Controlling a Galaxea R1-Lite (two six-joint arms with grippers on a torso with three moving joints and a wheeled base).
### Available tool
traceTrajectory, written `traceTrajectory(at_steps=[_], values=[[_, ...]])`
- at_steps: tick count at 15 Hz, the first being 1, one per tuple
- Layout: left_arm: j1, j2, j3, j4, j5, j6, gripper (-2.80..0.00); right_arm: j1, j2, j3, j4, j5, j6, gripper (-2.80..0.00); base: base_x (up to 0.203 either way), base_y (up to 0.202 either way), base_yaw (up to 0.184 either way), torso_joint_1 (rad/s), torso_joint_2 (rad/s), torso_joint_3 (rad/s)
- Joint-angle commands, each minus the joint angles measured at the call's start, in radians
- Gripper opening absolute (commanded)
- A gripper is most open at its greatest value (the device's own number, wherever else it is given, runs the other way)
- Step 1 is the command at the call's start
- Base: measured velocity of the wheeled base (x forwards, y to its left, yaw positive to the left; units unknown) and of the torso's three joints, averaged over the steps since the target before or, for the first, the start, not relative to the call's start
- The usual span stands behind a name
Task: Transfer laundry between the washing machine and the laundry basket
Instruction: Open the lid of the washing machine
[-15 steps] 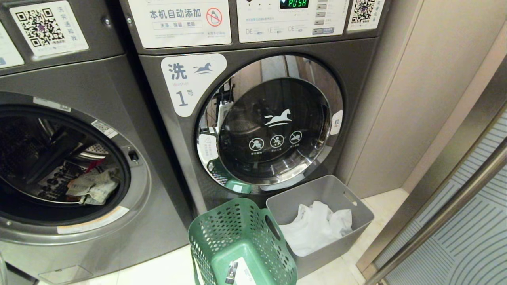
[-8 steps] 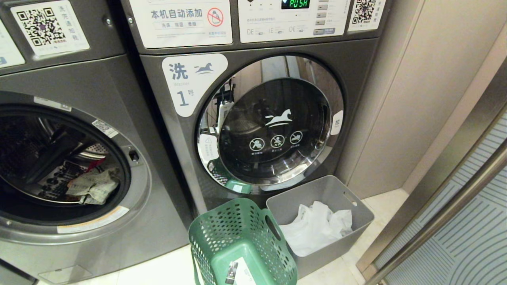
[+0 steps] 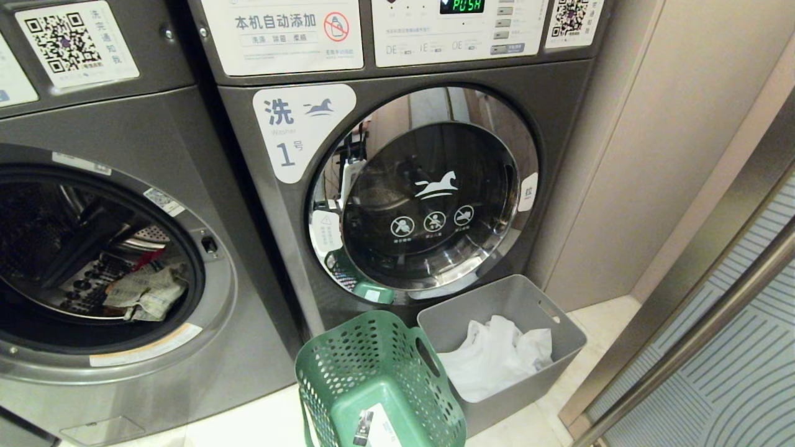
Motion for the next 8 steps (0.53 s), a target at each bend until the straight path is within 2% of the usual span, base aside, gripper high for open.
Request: traceTrajectory(at_steps=[1, 2, 4, 6, 8], values=[[-0.295, -0.193, 0.147, -0.042, -0.05, 0.011, -2.8, 0.0, 0.001, 0.0, 0.0, 0.0, 0.0, -2.8, 0.0, 0.0, 0.0, 0.0, 0.0, 0.0], [-0.402, -0.251, 0.273, -0.079, -0.078, 0.02, -2.8, 0.0, 0.001, 0.0, 0.0, 0.0, 0.0, -2.8, 0.0, 0.0, 0.0, 0.0, 0.0, 0.0], [-0.564, -0.362, 0.558, -0.184, -0.114, 0.037, -2.8, 0.0, 0.001, 0.0, 0.0, 0.0, 0.0, -2.8, 0.0, 0.0, 0.0, 0.0, 0.0, 0.0], [-0.699, -0.474, 0.806, -0.345, -0.137, 0.071, -2.8, 0.0, 0.001, 0.0, 0.0, 0.0, 0.0, -2.8, 0.0, 0.0, 0.0, 0.0, 0.0, 0.0], [-0.809, -0.553, 1.006, -0.583, -0.154, 0.134, -2.8, 0.0, 0.001, 0.0, 0.0, 0.0, 0.0, -2.8, 0.0, 0.0, 0.0, 0.0, 0.0, 0.0]])
